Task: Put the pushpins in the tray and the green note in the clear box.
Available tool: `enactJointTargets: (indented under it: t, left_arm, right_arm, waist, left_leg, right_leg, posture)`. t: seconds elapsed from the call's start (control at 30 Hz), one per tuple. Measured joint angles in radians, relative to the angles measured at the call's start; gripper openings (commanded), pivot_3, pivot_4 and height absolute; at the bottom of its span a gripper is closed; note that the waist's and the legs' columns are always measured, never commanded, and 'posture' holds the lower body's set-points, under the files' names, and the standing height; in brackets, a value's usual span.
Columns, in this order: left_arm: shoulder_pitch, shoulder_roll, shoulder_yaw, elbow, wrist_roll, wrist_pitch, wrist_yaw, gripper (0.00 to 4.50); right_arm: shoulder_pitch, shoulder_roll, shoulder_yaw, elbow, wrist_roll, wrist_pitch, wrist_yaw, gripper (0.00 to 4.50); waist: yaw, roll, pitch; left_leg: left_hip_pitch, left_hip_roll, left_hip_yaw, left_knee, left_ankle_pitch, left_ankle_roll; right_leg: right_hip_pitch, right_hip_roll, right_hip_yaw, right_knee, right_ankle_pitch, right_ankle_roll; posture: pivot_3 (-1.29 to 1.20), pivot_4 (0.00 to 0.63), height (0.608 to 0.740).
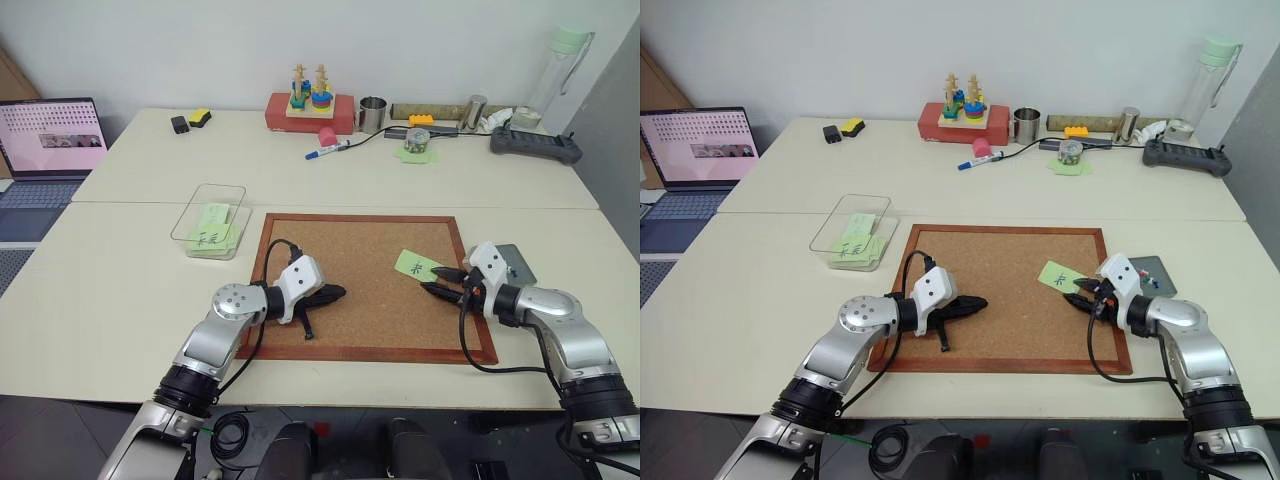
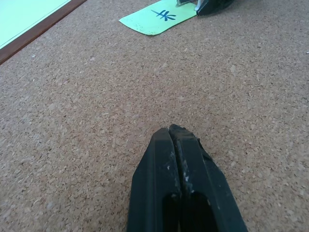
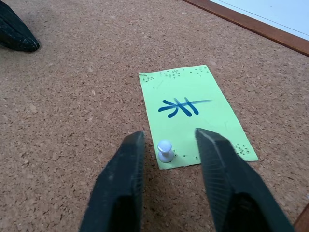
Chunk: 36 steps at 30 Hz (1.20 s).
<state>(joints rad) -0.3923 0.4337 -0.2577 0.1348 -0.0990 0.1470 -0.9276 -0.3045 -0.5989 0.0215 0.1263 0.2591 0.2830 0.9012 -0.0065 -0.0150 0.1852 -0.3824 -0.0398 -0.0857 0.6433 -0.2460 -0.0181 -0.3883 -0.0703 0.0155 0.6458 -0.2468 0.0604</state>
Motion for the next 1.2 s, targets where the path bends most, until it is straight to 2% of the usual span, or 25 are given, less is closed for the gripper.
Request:
enactJointTargets:
  t: [0.13,0.2,0.5,0.9,1.03,1.2]
  left_arm:
    - [0.001,0.0,0.0,-0.003,0.0,0.001,0.0,0.0]
    - [0.001,0.0,0.0,-0.003,0.0,0.002,0.001,0.0]
    - [0.004,0.0,0.001,-0.006,0.0,0.002,0.001,0.0]
    - [0.001,-0.01,0.01,-0.008,-0.022,0.042,-0.002,0.0]
    - [0.011,-0.019,0.06,-0.072,-0.14,0.228,-0.012,0.64]
    - [0.024,-0.013,0.205,-0.23,-0.357,0.468,0.003,1.65]
  right_arm:
    - [0.0,-0.003,-0.002,0.0,0.008,0.007,0.011,0.22]
    - [0.0,-0.004,-0.002,0.0,0.009,0.007,0.016,0.02]
    - [0.0,-0.008,-0.01,-0.018,0.035,0.041,0.014,0.02]
    - [-0.033,-0.028,-0.083,-0.204,0.129,0.155,0.003,0.02]
    - [-0.032,-0.028,-0.086,-0.275,0.155,0.174,-0.012,0.0]
    - [-0.029,-0.029,-0.08,-0.324,0.156,0.176,-0.018,0.0]
  waist:
    - [0.0,0.0,0.0]
    - [0.0,0.0,0.0]
    - [0.0,0.0,0.0]
    - [0.001,0.0,0.0]
    - [-0.002,-0.001,0.001]
    - [-0.003,-0.001,0.001]
  left_leg:
    - [0.0,0.0,0.0,0.0,0.0,0.0]
    - [0.0,0.0,0.0,0.0,0.0,0.0]
    - [0.0,0.0,0.0,0.0,0.0,0.0]
    - [0.0,0.0,-0.001,0.0,0.0,0.0]
    - [-0.002,0.0,-0.001,0.0,0.0,0.0]
    - [-0.002,0.0,-0.002,0.0,0.0,0.0]
  right_leg:
    - [0.0,0.0,0.0,0.0,0.0,0.0]
    - [0.0,0.0,0.0,0.0,0.0,0.0]
    - [0.0,0.0,0.0,0.0,0.0,0.0]
    - [0.0,0.0,0.0,0.0,0.0,0.0]
    - [-0.001,0.0,-0.001,0.0,0.0,0.0]
    - [-0.001,0.0,-0.001,0.0,0.0,0.0]
  posture:
    - [0.0,0.15,0.74]
    - [0.0,0.15,0.74]
    - [0.0,0.15,0.74]
    - [0.0,0.15,0.74]
    - [0.0,0.15,0.74]
    - [0.0,0.15,0.74]
